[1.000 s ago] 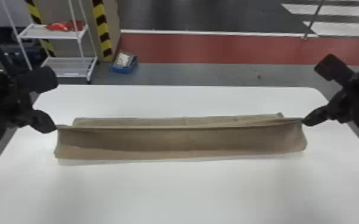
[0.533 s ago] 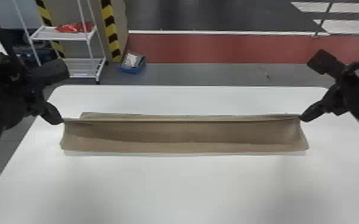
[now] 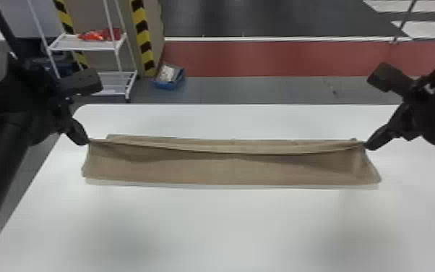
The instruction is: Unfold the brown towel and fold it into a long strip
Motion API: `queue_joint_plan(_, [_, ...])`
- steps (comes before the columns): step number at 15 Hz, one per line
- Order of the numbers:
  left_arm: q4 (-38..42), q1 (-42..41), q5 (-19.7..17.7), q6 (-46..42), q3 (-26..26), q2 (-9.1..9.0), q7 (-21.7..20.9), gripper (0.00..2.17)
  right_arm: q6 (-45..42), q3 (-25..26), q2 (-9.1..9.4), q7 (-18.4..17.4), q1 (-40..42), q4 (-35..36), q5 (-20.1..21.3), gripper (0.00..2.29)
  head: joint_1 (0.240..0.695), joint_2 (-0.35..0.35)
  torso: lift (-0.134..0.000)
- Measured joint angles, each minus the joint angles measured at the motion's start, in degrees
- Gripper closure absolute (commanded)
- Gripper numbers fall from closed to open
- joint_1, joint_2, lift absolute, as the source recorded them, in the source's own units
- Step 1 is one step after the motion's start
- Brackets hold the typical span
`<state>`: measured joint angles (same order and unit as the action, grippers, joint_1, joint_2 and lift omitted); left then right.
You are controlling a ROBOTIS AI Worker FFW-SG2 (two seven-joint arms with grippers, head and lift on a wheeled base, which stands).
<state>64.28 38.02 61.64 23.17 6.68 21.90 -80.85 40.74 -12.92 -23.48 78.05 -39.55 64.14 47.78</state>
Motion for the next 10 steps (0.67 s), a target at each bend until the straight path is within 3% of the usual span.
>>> queue_joint_plan(10, [-0.02,0.83,-0.02,-0.18,0.7,-0.66,2.52,2.06,0.03,0.25,1.06,0.0,0.25,-1.98,0.65,2.04,0.695,0.015,-0.123])
